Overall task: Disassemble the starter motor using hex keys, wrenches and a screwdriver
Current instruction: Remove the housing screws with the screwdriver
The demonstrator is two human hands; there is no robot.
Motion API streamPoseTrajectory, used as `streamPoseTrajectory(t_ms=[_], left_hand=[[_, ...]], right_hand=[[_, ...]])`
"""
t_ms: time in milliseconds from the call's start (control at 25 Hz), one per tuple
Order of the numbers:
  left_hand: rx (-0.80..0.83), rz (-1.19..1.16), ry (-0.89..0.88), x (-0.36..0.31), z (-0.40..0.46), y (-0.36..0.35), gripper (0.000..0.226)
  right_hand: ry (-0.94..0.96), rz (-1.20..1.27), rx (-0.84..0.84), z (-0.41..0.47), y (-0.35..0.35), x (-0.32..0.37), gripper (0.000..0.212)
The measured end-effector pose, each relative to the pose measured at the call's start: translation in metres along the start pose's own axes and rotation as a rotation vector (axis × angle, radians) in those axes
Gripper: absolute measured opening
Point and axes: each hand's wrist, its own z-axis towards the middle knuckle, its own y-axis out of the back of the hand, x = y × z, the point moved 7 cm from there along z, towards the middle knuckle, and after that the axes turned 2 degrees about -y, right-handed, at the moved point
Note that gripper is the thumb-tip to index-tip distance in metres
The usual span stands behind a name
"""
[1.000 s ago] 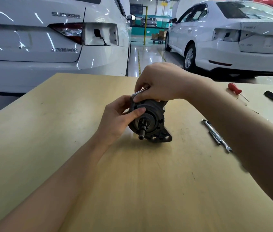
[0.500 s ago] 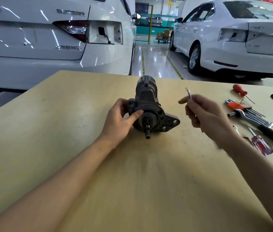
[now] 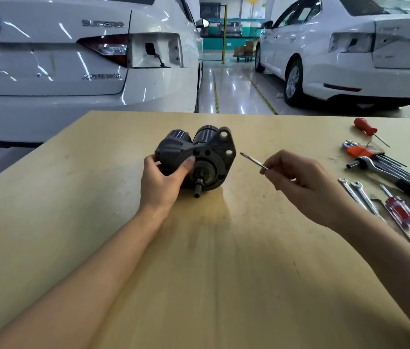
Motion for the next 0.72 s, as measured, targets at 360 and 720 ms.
streamPoseTrajectory(t_ms=[360,720], left_hand=[[0.131,0.099,-0.133,-0.005,0.01,-0.003,0.071],[0.317,0.332,-0.282,-0.013,-0.003,-0.021,0.062]], right_hand=[[-0.091,0.184,-0.078,0.003,-0.012,-0.011,0.008],[-0.129,0.414,-0.046,0.011,-0.012,-0.007,0.028]])
